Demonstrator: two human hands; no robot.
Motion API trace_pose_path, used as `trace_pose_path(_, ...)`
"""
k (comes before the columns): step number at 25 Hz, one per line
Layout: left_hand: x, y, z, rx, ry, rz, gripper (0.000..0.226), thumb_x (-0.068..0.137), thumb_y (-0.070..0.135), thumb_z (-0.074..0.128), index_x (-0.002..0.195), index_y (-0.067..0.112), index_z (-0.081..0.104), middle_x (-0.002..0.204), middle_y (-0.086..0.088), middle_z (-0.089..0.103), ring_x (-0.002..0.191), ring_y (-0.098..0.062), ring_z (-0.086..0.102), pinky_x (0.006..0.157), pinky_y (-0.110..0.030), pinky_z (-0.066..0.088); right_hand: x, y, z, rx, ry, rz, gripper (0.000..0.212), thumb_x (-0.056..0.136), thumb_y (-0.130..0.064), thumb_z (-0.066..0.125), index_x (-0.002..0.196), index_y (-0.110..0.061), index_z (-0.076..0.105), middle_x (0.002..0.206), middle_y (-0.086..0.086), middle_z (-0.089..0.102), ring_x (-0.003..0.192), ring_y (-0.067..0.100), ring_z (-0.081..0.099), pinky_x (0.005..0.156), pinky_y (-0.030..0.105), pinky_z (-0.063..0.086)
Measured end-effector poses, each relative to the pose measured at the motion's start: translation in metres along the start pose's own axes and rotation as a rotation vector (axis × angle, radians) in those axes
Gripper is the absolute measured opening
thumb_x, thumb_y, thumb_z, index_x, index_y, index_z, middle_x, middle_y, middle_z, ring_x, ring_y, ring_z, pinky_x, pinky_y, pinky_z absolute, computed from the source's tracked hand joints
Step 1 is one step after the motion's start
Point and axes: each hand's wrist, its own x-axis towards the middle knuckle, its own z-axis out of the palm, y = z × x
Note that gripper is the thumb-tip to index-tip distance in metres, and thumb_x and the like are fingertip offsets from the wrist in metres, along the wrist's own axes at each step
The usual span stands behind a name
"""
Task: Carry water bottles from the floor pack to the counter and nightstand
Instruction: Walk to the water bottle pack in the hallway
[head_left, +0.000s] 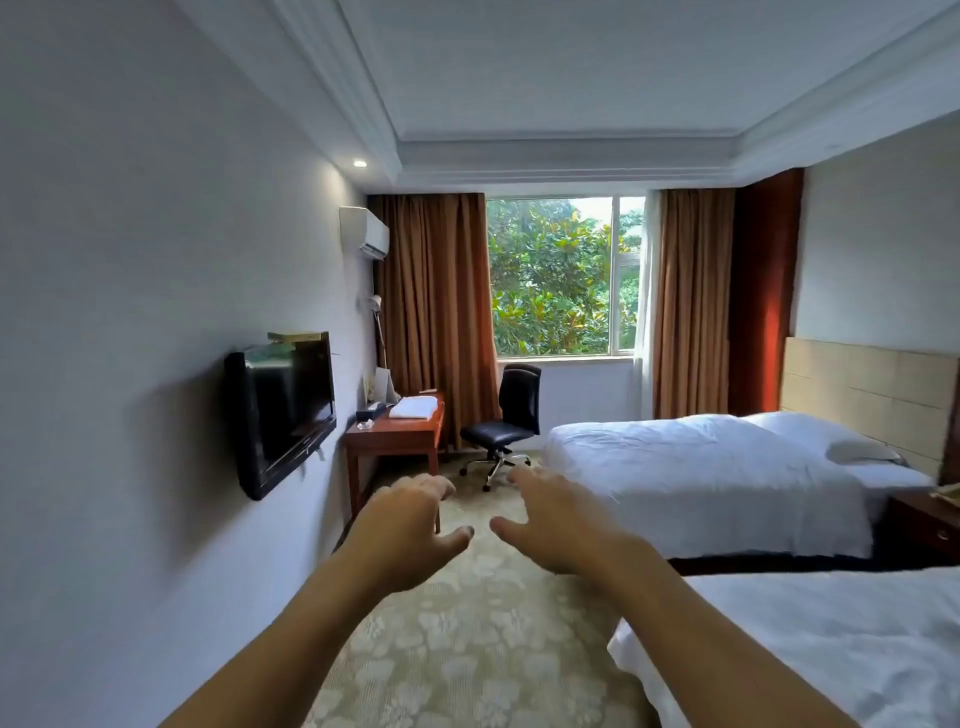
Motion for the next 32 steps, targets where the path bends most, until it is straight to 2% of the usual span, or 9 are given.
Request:
trace_pose_path(4,0.103,-0.048,0.036,-0.059,0.007,-0.036,0.061,0.084,0.055,0.061,0.135,0.023,0.052,0.133,0.008,0.059,0.118,-0.01,0.054,0.103,-0.033,0.044,0.114,0.033,0.032,0.015,0.0,-0.038,0.048,0.087,-0.052,0.057,0.125,-0.024,0.049,0.125,-0.001,0.059,0.109,0.019,0.057,0.09,0.036,0.05)
trace_pose_path(11,0.294,-0.171,0.152,-0.038,-0.006,0.014,0.057,0.084,0.056,0.057,0.132,0.025,0.053,0.129,0.01,0.06,0.115,-0.009,0.054,0.101,-0.028,0.042,0.342,0.106,0.151,0.011,-0.041,-0.025,0.049,0.085,-0.054,0.055,0.123,-0.024,0.05,0.124,-0.003,0.059,0.109,0.02,0.058,0.09,0.037,0.05)
trace_pose_path(14,0.389,-0.221,0.175,-0.061,-0.022,0.004,0.056,0.085,0.055,0.057,0.132,0.024,0.054,0.128,0.009,0.06,0.115,-0.01,0.053,0.101,-0.027,0.039,0.443,0.124,0.175,0.026,-0.058,0.001,0.048,0.084,-0.054,0.055,0.121,-0.025,0.051,0.12,-0.004,0.059,0.108,0.018,0.058,0.09,0.037,0.05)
trace_pose_path(18,0.517,-0.273,0.203,-0.133,-0.005,-0.006,0.058,0.085,0.055,0.058,0.132,0.023,0.054,0.13,0.009,0.06,0.118,-0.009,0.053,0.104,-0.029,0.039,0.569,0.168,0.18,0.023,0.005,0.047,0.047,0.086,-0.053,0.057,0.122,-0.023,0.051,0.116,-0.002,0.063,0.102,0.02,0.06,0.083,0.035,0.051)
trace_pose_path(22,0.617,-0.311,0.25,-0.171,-0.021,-0.017,0.058,0.084,0.055,0.059,0.131,0.022,0.055,0.128,0.008,0.061,0.117,-0.01,0.054,0.102,-0.03,0.042,0.674,0.217,0.203,0.024,0.005,0.06,0.045,0.089,-0.049,0.059,0.122,-0.02,0.049,0.109,-0.001,0.061,0.091,0.017,0.054,0.071,0.027,0.041)
trace_pose_path(25,0.694,-0.345,0.297,-0.161,-0.024,-0.03,0.059,0.083,0.056,0.059,0.131,0.022,0.055,0.128,0.007,0.061,0.117,-0.011,0.055,0.102,-0.032,0.044,0.758,0.259,0.236,0.031,0.004,0.043,0.038,0.089,-0.046,0.059,0.114,-0.02,0.049,0.098,-0.004,0.055,0.084,0.016,0.051,0.065,0.026,0.039)
trace_pose_path(27,0.748,-0.366,0.327,-0.165,-0.022,-0.038,0.058,0.083,0.056,0.059,0.131,0.023,0.055,0.13,0.007,0.06,0.118,-0.011,0.055,0.103,-0.032,0.044,0.816,0.291,0.258,0.044,0.014,0.034,0.038,0.089,-0.046,0.058,0.115,-0.02,0.05,0.104,-0.002,0.059,0.086,0.017,0.053,0.068,0.028,0.042)
trace_pose_path(30,0.841,-0.394,0.365,-0.152,-0.01,-0.05,0.058,0.083,0.056,0.06,0.131,0.023,0.054,0.132,0.006,0.06,0.119,-0.012,0.054,0.102,-0.032,0.044,0.909,0.343,0.283,0.07,0.022,0.025,0.049,0.089,-0.046,0.057,0.128,-0.019,0.048,0.117,0.001,0.06,0.095,0.018,0.057,0.079,0.031,0.05)
trace_pose_path(32,0.903,-0.41,0.38,-0.145,0.004,-0.064,0.059,0.083,0.056,0.059,0.131,0.023,0.054,0.131,0.006,0.06,0.117,-0.011,0.055,0.101,-0.032,0.046,0.969,0.372,0.288,0.06,0.035,0.017,0.051,0.089,-0.049,0.056,0.129,-0.019,0.048,0.118,0.001,0.06,0.099,0.019,0.058,0.083,0.034,0.052)
